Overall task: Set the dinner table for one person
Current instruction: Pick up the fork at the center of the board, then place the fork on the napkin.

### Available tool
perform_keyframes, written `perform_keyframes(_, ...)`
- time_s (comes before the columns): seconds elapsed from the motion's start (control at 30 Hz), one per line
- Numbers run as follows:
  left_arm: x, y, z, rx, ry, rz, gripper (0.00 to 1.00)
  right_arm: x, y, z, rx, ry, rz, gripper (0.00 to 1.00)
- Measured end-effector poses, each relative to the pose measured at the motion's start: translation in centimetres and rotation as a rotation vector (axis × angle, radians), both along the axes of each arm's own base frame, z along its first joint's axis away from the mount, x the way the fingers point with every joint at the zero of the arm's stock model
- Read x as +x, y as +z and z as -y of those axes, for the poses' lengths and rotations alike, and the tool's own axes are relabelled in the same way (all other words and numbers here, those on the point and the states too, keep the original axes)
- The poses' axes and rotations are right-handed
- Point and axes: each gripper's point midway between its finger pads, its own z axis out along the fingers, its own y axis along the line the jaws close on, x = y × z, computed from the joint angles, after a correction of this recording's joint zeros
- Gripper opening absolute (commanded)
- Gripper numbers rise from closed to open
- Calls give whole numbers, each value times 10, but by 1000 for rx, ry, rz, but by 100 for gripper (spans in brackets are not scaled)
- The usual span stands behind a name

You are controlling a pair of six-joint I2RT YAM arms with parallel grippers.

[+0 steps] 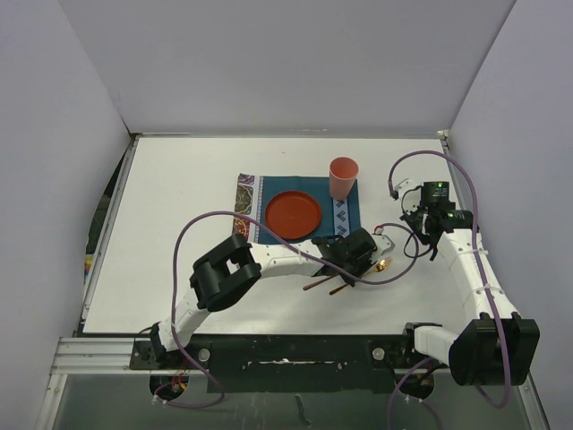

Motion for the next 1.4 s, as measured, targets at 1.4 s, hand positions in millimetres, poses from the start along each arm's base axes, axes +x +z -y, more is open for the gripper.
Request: perform_keyframes(1.4, 99, 141, -255, 36, 740, 24, 0, 3, 0, -6, 39, -3, -11, 0)
